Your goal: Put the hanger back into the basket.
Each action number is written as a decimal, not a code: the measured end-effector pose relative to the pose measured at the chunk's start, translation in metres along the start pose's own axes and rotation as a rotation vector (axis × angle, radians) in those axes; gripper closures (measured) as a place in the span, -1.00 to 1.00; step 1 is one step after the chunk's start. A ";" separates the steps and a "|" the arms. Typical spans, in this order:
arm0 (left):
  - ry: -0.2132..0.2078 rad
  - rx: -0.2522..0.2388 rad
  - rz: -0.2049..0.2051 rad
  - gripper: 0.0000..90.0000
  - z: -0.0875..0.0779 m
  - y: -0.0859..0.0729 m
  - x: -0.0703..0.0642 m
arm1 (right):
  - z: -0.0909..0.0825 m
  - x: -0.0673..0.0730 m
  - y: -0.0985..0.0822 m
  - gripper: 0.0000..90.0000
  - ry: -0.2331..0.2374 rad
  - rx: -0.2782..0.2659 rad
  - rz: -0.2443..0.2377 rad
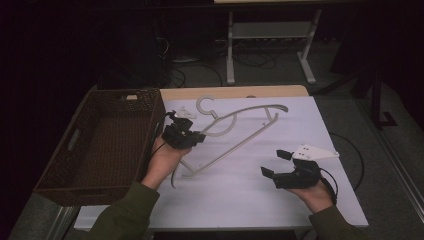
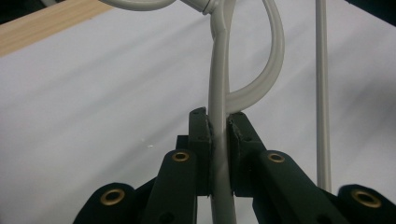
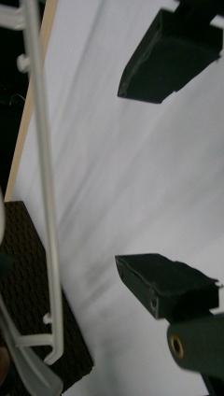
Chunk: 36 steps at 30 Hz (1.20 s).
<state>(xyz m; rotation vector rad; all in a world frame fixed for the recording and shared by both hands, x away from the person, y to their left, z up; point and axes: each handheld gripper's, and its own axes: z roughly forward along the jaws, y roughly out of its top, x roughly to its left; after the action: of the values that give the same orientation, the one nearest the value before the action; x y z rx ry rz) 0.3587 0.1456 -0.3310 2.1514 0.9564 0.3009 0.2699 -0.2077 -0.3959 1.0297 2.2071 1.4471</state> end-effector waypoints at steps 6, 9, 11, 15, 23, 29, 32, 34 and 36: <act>0.015 -0.012 -0.022 0.82 -0.020 0.005 0.013 | -0.001 -0.003 0.000 -0.80 -0.027 -0.014 0.016; 0.029 -0.016 -0.023 0.82 -0.030 0.008 0.020 | -0.001 -0.004 -0.001 -0.80 -0.026 -0.018 0.012; 0.033 -0.023 -0.031 0.82 -0.036 0.009 0.024 | -0.001 -0.003 -0.002 -0.80 -0.026 -0.012 0.026; 0.051 -0.037 -0.037 0.82 -0.049 0.011 0.033 | -0.001 -0.004 -0.003 -0.80 -0.031 -0.018 0.025; 0.062 -0.060 -0.057 0.82 -0.070 0.008 0.048 | 0.001 -0.005 -0.003 -0.80 -0.034 -0.019 0.020; 0.071 -0.064 -0.070 0.82 -0.082 0.004 0.059 | 0.001 -0.006 -0.004 -0.80 -0.034 -0.015 0.027; 0.076 -0.067 -0.071 0.82 -0.089 0.003 0.064 | 0.001 -0.006 -0.004 -0.80 -0.034 -0.016 0.021; 0.080 -0.073 -0.077 0.82 -0.094 0.001 0.068 | 0.002 -0.006 -0.004 -0.80 -0.035 -0.018 0.025; 0.085 -0.073 -0.081 0.82 -0.099 0.000 0.073 | 0.002 -0.006 -0.004 -0.80 -0.036 -0.021 0.029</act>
<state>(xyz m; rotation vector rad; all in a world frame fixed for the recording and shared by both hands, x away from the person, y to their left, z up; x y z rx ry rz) 0.3618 0.2516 -0.2686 2.0419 1.0614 0.3840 0.2740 -0.2119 -0.4013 1.0762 2.1564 1.4488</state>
